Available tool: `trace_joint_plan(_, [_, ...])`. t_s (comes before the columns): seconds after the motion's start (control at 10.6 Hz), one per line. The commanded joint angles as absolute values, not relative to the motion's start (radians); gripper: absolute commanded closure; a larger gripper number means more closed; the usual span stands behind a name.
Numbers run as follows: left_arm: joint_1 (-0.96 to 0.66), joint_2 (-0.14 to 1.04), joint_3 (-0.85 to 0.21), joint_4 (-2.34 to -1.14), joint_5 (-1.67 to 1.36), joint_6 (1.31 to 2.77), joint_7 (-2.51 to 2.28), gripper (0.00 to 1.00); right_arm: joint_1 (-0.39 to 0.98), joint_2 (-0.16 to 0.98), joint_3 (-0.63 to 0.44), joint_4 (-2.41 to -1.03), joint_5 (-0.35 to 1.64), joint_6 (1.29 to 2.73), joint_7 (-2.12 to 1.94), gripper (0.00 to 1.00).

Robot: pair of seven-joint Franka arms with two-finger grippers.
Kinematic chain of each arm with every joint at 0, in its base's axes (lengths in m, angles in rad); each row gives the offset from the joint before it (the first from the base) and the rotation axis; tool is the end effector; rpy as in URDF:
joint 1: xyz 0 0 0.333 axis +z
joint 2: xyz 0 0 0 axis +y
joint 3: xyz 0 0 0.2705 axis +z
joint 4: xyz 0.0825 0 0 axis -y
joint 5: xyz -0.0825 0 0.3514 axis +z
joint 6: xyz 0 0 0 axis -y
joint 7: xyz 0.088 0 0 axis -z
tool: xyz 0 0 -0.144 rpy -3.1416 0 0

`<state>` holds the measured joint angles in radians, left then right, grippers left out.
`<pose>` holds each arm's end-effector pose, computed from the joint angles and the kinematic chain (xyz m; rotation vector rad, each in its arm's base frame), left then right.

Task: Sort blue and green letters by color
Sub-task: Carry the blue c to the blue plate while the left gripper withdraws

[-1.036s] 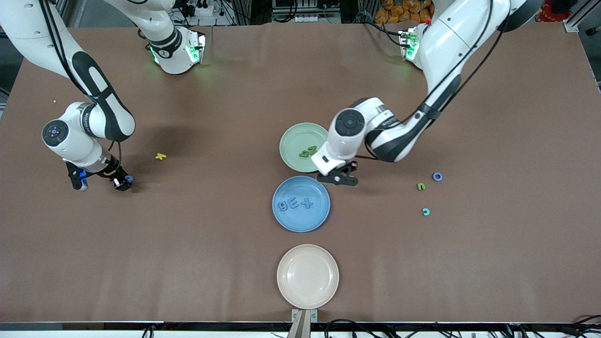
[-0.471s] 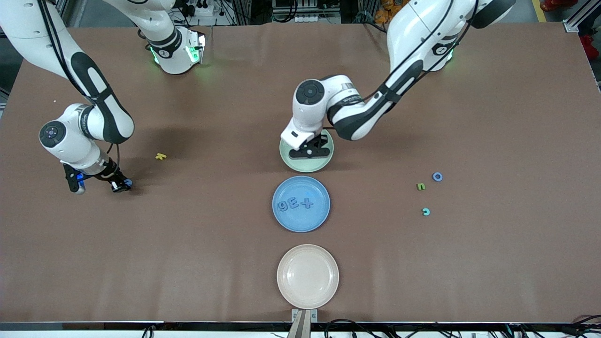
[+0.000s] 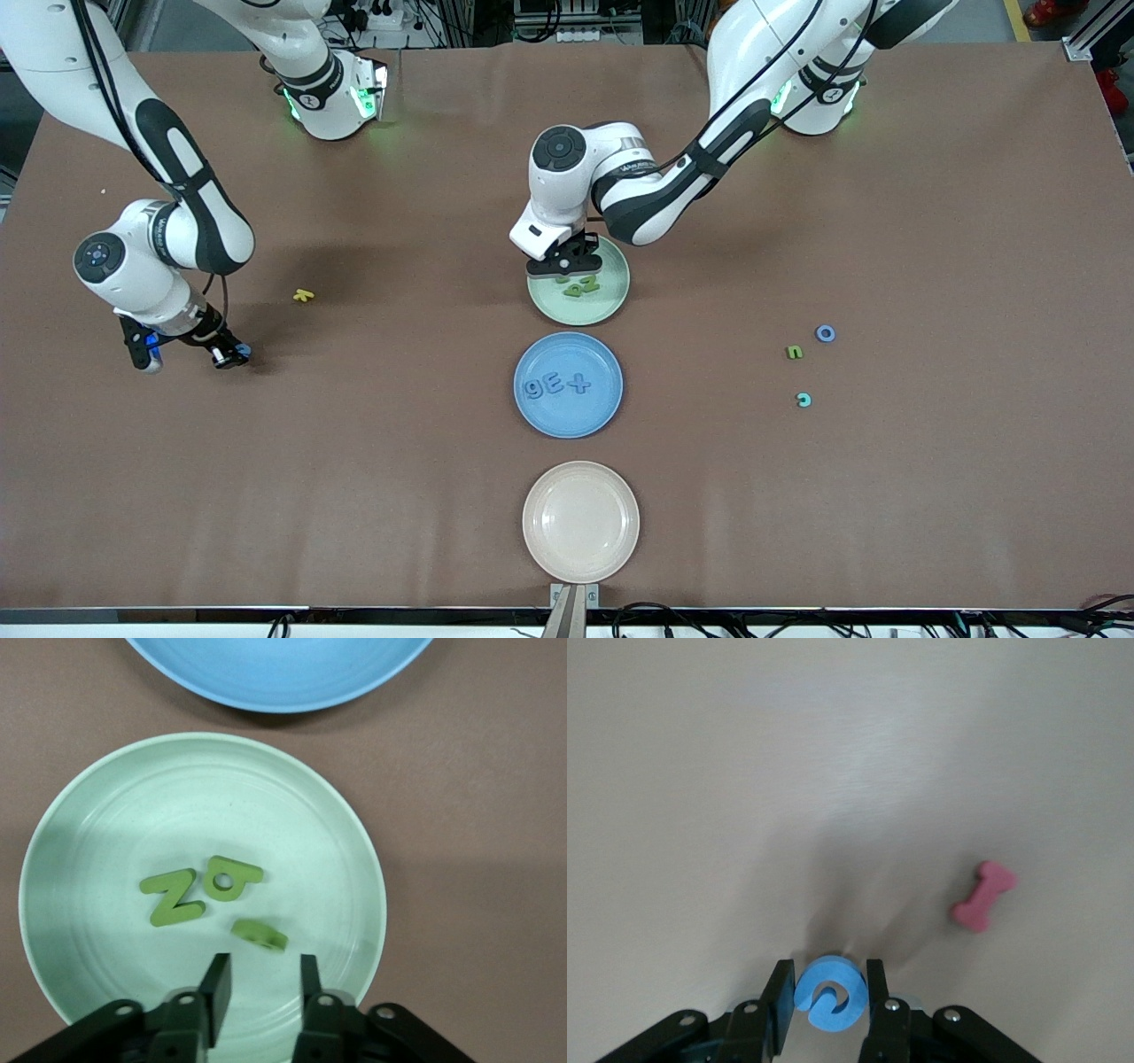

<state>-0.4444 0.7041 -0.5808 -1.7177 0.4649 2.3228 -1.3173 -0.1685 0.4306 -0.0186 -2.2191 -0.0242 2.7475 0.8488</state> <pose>0.3561 -0.5138 0.1833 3.0876 0.1451 0.0000 0.5190 -0.0982 0.1389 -2.7318 1.5136 -0.1537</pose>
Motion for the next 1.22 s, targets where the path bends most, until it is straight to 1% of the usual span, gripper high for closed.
trace_joint_plan(0.0, [-0.436,0.69,-0.571,-1.687,0.471,2.301,-1.351,0.0,-0.083,0.44,0.005,-2.067,-0.012,2.614,0.804,1.0])
trace_joint_plan(0.19, [-0.381,0.655,-0.569,-1.687,0.489,2.261,-1.307,0.0,0.007,0.449,0.005,-2.001,-0.008,2.599,0.723,1.0])
trace_joint_plan(0.38, [-0.292,0.615,-0.571,-1.689,0.476,2.212,-1.102,0.0,0.085,0.468,0.005,-1.953,-0.009,2.602,0.614,1.0])
trace_joint_plan(0.47, [-0.24,0.604,-0.574,-1.692,0.474,2.201,-0.989,0.0,0.124,0.495,0.006,-1.924,-0.008,2.611,0.562,1.0])
trace_joint_plan(0.66, [-0.155,0.586,-0.575,-1.706,0.472,2.136,-0.793,0.0,0.211,0.56,0.011,-1.818,-0.011,2.612,0.543,1.0])
trace_joint_plan(0.85, [-0.048,0.583,-0.578,-1.745,0.472,2.115,-0.652,0.01,0.251,0.641,0.083,-1.682,-0.02,2.614,0.54,1.0])
trace_joint_plan(1.04, [0.055,0.583,-0.621,-1.796,0.472,2.115,-0.649,0.01,0.297,0.669,0.12,-1.608,-0.025,2.614,0.54,1.0])
trace_joint_plan(1.13, [0.124,0.583,-0.655,-1.816,0.454,2.12,-0.669,0.06,0.32,0.679,0.139,-1.588,-0.026,2.615,0.54,1.0])
